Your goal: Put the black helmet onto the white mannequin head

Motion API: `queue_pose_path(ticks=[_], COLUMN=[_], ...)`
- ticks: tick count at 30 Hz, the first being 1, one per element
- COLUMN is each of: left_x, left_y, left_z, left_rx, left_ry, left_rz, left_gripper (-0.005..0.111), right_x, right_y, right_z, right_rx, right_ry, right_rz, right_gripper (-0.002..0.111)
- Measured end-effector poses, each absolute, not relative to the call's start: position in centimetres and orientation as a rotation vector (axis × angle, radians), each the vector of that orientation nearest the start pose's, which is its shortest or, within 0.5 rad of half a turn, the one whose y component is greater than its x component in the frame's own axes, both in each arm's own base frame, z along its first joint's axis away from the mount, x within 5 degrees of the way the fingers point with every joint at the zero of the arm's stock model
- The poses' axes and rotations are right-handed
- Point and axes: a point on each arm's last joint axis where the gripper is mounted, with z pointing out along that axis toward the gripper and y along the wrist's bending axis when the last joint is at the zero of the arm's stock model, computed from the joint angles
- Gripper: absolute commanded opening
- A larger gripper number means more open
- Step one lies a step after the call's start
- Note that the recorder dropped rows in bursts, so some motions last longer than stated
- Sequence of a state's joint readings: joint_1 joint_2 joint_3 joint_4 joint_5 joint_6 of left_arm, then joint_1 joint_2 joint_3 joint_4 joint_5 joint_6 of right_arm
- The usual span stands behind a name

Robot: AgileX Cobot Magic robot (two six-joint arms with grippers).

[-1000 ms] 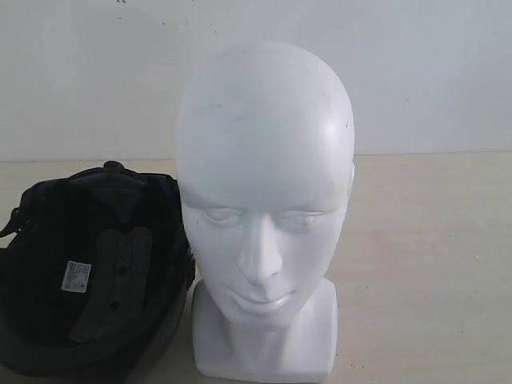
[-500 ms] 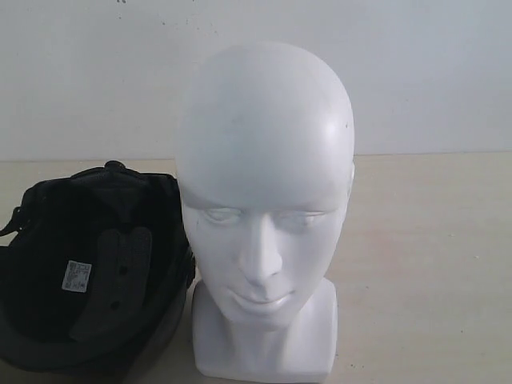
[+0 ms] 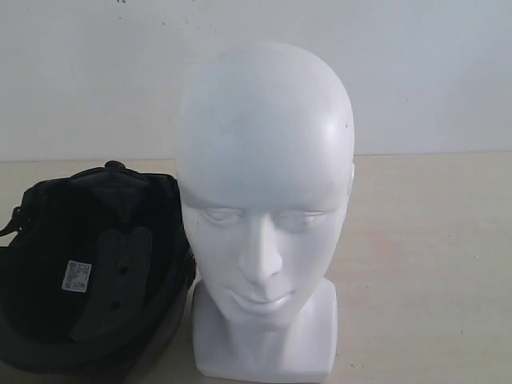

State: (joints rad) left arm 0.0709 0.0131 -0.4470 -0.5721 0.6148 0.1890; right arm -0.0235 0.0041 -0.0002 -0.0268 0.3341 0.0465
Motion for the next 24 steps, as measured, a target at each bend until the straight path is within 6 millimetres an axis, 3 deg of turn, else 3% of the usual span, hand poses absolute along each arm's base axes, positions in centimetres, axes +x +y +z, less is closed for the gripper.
queue_pose_path(ticks=[4,6,8,11,17,24], left_x=[3.4,5.3,7.3,9.6,12.3,15.3], left_y=[-4.3,-4.5,-4.7,-5.2,-5.4,-6.3], left_z=[31.9,32.1,31.9,31.5,30.5,28.9], left_rx=[0.265,0.427,0.565,0.707,0.706,0.744], left_ry=[2.102,2.214,2.233,2.209,2.24,2.276], left_rz=[-0.49,-0.508,-0.527,-0.591,-0.631,-0.687], left_gripper=[0.004,0.004,0.006,0.022,0.059,0.061], right_x=[5.4,5.4,5.4,5.4,5.4,5.4], right_y=[-0.2,-0.2,-0.2,-0.2,-0.2,-0.2], right_z=[18.3,18.3,18.3,18.3,18.3,18.3], right_rx=[0.047,0.047,0.047,0.047,0.047,0.047], right_ry=[1.821,1.821,1.821,1.821,1.821,1.821], right_rz=[-0.01,-0.01,-0.01,-0.01,-0.01,-0.01], right_gripper=[0.0,0.0,0.0,0.0,0.0,0.0])
